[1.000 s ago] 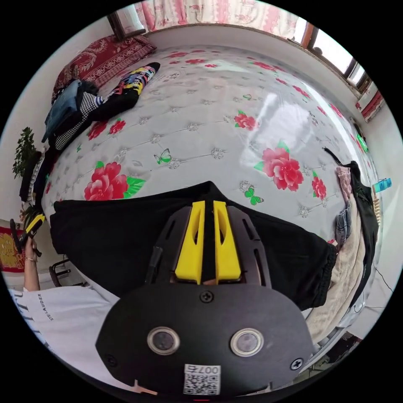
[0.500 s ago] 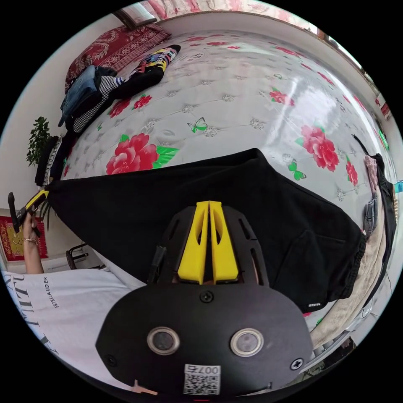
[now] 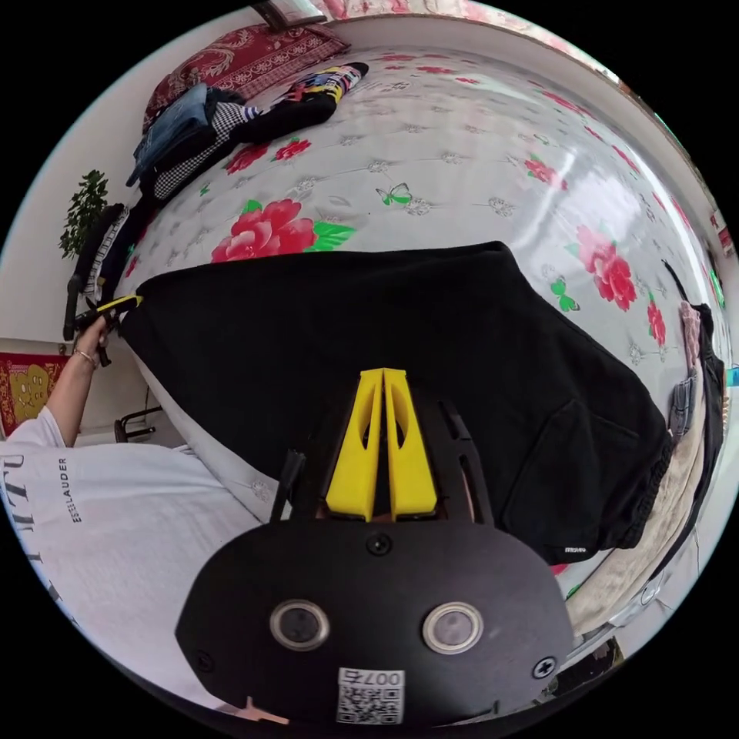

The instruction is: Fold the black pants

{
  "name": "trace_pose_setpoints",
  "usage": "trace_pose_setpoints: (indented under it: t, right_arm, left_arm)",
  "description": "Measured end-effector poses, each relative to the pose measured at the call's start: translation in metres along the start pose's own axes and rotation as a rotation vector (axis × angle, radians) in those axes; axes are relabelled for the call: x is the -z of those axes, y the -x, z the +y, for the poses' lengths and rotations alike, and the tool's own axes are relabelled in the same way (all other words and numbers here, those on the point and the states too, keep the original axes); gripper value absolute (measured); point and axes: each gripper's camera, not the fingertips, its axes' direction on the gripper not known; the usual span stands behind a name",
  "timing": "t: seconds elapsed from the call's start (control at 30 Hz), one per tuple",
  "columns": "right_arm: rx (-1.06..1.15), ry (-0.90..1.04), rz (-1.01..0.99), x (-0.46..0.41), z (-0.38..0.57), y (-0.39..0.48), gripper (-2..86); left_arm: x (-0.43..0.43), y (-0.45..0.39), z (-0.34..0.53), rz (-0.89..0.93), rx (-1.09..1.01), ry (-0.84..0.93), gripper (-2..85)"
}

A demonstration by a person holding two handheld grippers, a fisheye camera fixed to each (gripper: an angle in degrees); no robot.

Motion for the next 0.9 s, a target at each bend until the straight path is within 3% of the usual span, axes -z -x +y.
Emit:
trace_pose_setpoints:
  t: [0.1,0.2,0.37,0.43,0.53,0.73,0.9]
  right_arm:
    - [0.047,0.154,-0.06,-0.034,0.009,0.005,-0.3]
    - [0.024,-0.008,-0.041,-0.02,0.024,0.007,-0.2]
    - [0.033,0.017,-0.095,0.003,0.03,0.01,-0.2]
    - [0.095,-0.031,-0.258,0.028,0.04,0.012,-0.3]
    - [0.088,-0.192,-0.385,0.08,0.07,0.007,-0.3]
    - [0.011,-0.187,-0.329,0.118,0.104,-0.014,-0.3]
    - [-0.042,-0.204,-0.282,0.143,0.122,-0.023,-0.3]
  left_arm:
    - [0.027,0.023,0.021,-0.029,0.116,-0.037,4.4]
    - [0.049,0.049,0.056,0.066,0.269,-0.088,5.2]
    - [0.042,0.111,0.136,0.445,0.68,-0.206,9.9]
    - [0.04,0.125,0.155,0.543,0.761,-0.259,11.5]
    - [0.04,0.138,0.161,0.548,0.761,-0.271,13.4]
    - [0.006,0.153,0.131,0.584,0.726,-0.173,15.2]
    - [-0.001,0.15,0.131,0.435,0.715,-0.142,11.5]
